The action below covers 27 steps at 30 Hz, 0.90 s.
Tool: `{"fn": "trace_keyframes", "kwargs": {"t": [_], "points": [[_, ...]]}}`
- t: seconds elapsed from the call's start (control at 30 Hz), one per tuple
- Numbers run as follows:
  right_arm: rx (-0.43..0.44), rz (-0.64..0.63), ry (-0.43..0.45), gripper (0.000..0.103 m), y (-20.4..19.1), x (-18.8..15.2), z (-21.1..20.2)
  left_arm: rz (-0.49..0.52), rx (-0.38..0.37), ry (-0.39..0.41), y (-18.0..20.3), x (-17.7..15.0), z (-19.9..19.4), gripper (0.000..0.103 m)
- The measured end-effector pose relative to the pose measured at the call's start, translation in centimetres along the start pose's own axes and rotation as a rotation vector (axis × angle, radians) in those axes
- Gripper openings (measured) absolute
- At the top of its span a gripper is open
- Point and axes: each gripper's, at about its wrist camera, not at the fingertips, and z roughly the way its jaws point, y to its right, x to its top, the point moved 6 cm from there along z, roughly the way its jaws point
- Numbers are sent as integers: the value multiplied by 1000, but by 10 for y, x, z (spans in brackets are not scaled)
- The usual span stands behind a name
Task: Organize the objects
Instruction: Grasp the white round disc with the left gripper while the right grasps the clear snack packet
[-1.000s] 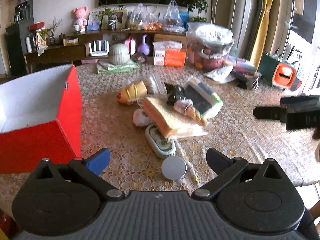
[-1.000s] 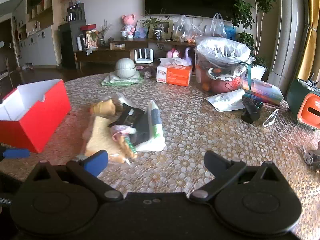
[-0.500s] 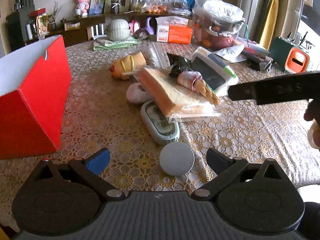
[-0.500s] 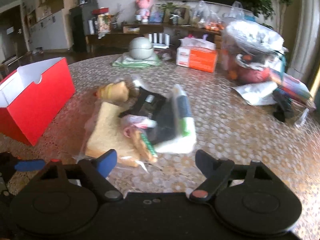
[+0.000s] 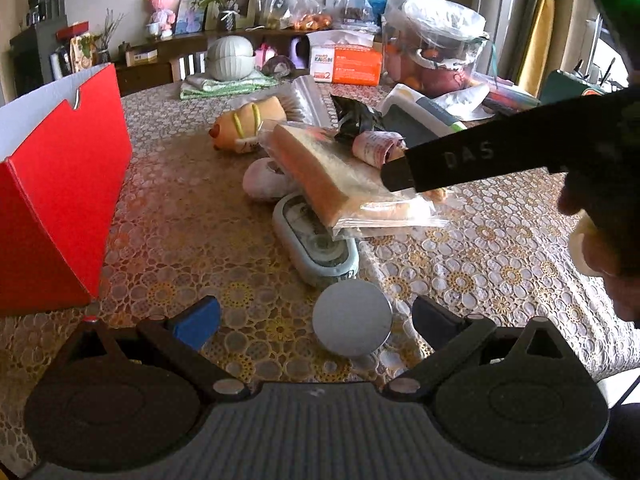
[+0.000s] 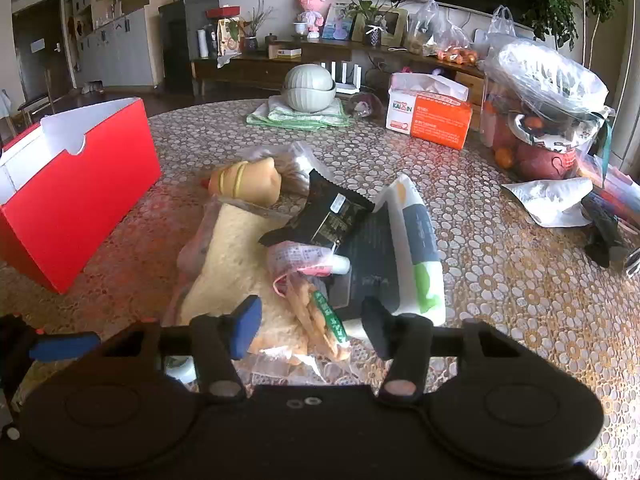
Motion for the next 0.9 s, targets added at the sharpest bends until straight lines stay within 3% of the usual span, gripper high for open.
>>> {"fn": "trace_keyframes", "kwargs": {"t": [0.1, 0.17, 0.23, 0.37, 0.43, 0.9], "points": [[8, -7, 0, 40, -3, 0, 0, 6, -1, 15, 1, 1, -2, 100], [9, -16, 3, 39, -5, 0, 0, 16, 4, 20, 2, 1, -3, 92], [4, -24, 6, 35, -5, 0, 0, 26, 8, 12, 2, 0, -3, 75], [-11, -27, 4, 26, -3, 1, -2, 38, 12, 10, 3, -1, -5, 55], [-17, -31, 5, 25, -3, 1, -3, 36, 1, 10, 4, -1, -7, 39], [39, 50, 43, 24, -11, 5, -51, 28, -36, 36, -1, 7, -32, 38]]}}
